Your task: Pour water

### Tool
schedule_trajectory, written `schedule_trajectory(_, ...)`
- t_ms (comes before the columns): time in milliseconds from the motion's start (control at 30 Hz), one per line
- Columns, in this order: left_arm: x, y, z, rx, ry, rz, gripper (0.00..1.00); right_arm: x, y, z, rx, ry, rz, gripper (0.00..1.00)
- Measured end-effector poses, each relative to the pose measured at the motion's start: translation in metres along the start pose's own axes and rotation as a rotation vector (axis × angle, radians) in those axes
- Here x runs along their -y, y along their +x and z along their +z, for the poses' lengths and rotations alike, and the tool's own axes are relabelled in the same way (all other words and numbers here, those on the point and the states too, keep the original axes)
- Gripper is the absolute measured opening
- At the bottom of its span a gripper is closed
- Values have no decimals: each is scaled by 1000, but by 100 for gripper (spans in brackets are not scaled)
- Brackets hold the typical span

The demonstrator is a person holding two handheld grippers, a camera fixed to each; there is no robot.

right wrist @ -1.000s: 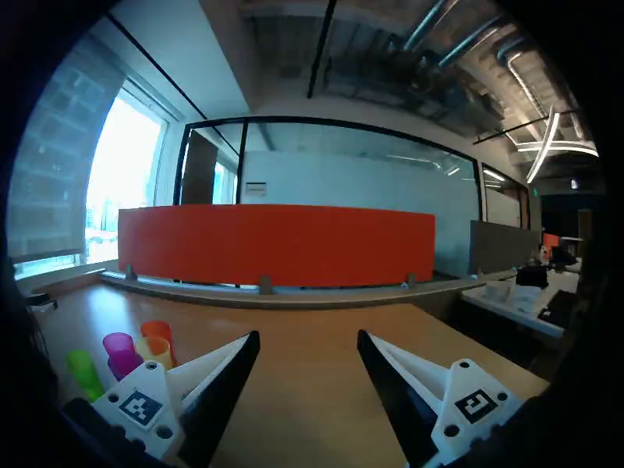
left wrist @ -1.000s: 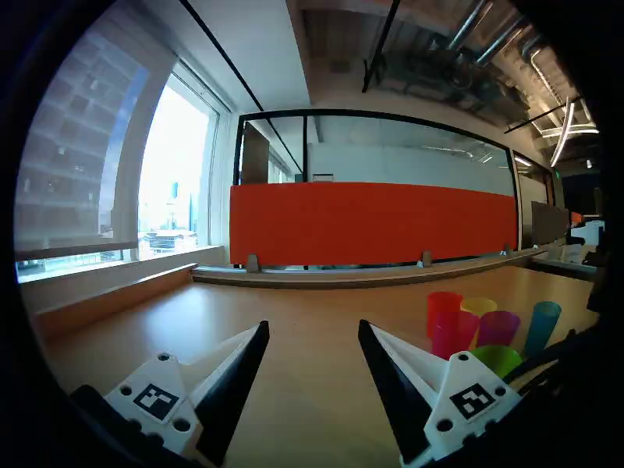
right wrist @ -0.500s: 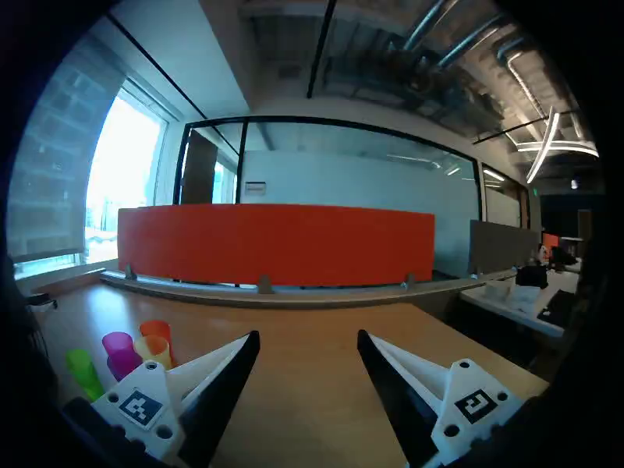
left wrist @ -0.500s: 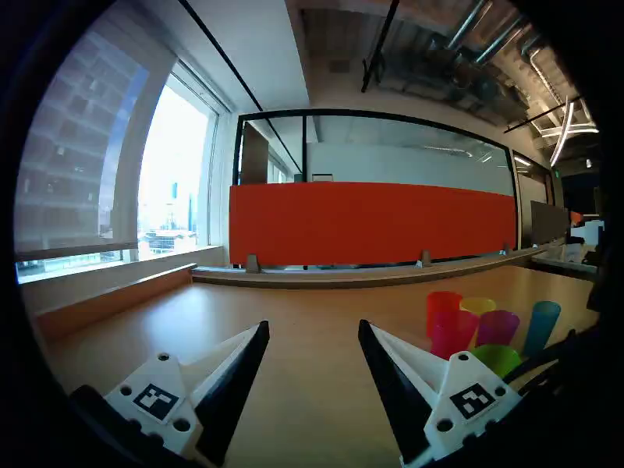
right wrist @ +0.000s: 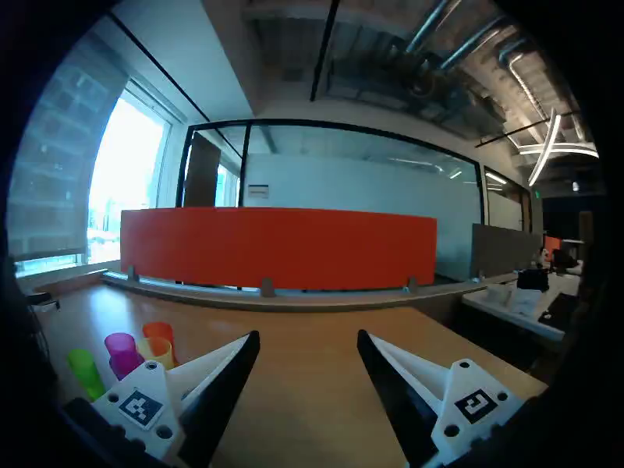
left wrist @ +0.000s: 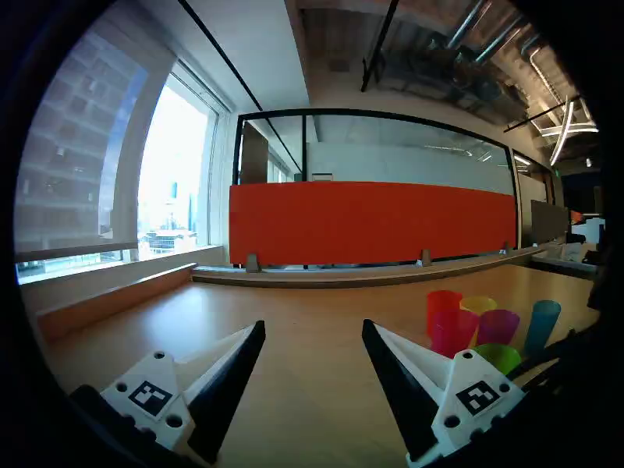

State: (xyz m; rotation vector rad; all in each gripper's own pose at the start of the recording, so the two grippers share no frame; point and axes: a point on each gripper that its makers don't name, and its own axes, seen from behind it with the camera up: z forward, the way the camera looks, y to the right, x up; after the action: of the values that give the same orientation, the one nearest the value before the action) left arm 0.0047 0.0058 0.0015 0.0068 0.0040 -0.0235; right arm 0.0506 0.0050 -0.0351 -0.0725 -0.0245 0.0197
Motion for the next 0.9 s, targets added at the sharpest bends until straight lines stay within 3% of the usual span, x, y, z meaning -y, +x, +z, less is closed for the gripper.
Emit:
schedule_trajectory(467, 1, 1, -1, 1, 0, 1, 92, -12, 12, -1, -75, -12, -30, 97)
schedule_trajectory(700, 1, 1, -1, 0, 0, 1, 92, 0, 14, 4, -103, 28, -36, 98)
schedule_trajectory(900, 1, 1, -1, 1, 0, 1, 92, 8, -2, 11, -100, 52, -9, 98)
